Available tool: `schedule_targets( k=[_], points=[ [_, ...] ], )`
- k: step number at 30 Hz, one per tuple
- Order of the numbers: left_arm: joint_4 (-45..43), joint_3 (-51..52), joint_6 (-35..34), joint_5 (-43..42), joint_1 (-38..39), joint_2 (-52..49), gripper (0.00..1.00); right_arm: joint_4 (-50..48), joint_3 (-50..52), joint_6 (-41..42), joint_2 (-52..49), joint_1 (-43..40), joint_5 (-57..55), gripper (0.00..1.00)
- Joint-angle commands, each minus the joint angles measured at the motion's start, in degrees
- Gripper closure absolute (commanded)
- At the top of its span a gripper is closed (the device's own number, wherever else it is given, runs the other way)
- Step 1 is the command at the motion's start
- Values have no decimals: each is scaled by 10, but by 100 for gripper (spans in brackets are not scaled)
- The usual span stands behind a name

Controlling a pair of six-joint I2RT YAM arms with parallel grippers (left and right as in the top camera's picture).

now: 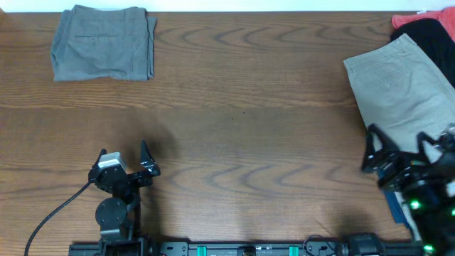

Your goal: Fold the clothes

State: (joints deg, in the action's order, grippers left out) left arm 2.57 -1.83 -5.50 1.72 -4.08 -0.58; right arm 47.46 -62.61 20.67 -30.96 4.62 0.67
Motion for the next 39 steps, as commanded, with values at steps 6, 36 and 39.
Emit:
schedule_targets(
  k=[6,36,39],
  points=[
    [14,16,10,6,0,3,2,-224,319,8,166,3,60,1],
    [14,16,10,6,0,3,2,-512,623,-85,307,4,17,1],
    [14,16,10,6,0,3,2,-510,623,-137,307,4,17,1]
  ],
)
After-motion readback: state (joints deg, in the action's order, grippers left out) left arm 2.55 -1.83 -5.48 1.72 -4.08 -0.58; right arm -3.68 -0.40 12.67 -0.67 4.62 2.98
